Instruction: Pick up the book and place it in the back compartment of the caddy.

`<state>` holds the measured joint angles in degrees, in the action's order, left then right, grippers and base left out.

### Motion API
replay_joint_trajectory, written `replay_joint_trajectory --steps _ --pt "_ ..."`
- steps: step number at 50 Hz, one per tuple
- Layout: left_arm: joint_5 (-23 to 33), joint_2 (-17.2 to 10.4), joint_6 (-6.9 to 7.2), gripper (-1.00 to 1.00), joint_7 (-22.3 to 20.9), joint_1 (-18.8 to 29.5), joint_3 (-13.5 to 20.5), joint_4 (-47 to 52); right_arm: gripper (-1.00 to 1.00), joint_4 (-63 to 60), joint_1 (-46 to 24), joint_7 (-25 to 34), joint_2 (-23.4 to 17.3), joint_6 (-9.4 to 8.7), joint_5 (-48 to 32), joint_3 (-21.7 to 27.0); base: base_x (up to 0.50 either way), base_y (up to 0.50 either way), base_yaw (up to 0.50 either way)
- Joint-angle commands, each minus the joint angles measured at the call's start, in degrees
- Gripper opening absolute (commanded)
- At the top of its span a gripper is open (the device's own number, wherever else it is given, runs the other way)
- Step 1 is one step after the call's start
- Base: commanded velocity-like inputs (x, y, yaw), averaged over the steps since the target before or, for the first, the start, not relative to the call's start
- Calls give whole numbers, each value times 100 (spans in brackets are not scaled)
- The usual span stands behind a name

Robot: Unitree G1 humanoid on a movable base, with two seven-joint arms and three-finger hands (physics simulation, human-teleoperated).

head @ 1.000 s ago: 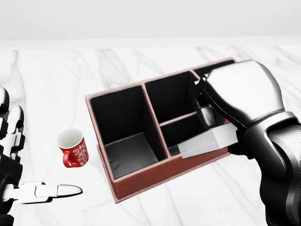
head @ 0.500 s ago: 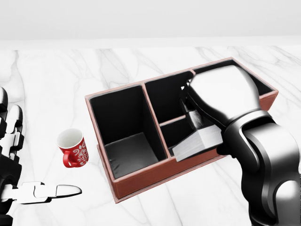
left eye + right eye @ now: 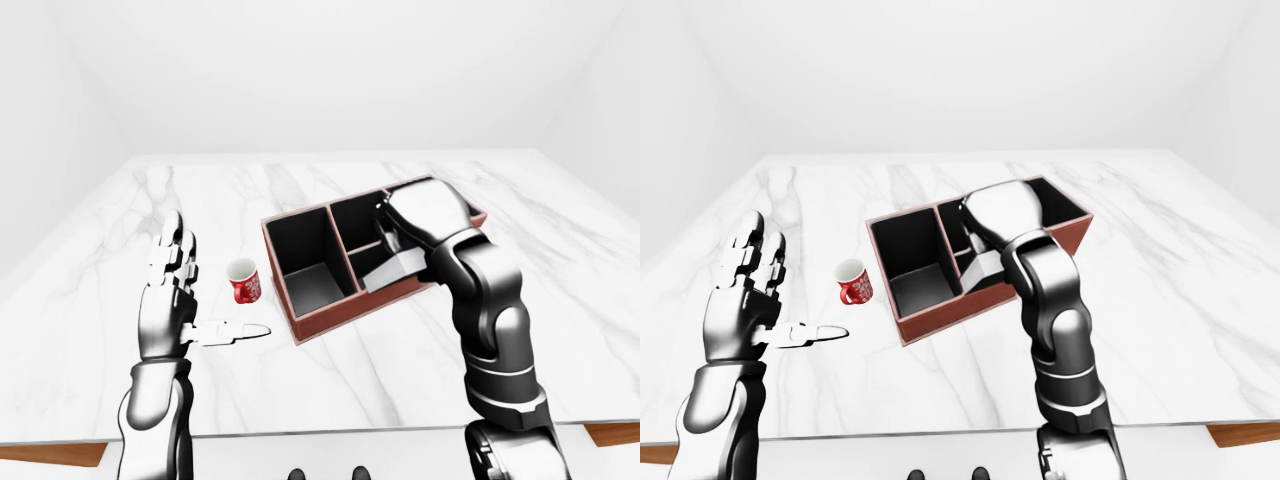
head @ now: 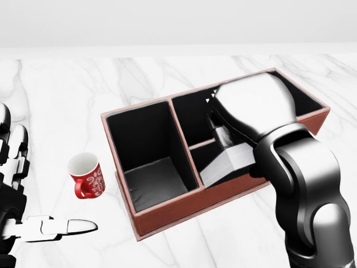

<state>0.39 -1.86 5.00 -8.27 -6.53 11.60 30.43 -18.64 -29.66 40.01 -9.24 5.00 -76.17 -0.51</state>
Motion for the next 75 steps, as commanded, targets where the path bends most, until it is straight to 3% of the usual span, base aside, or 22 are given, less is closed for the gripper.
replay_joint_trajectory --steps 1,18,75 --pt "-4 -2 0 100 2 3 1 -11 -100 165 -221 -1 17 0 -149 2 0 0 0" --pt "-25 -3 0 100 -15 -14 24 29 -100 555 -534 -19 69 0 -227 -58 0 0 0" --pt "-27 5 0 100 -30 -22 23 28 -100 2297 -1117 -1148 -19 0 -794 -136 0 0 0"
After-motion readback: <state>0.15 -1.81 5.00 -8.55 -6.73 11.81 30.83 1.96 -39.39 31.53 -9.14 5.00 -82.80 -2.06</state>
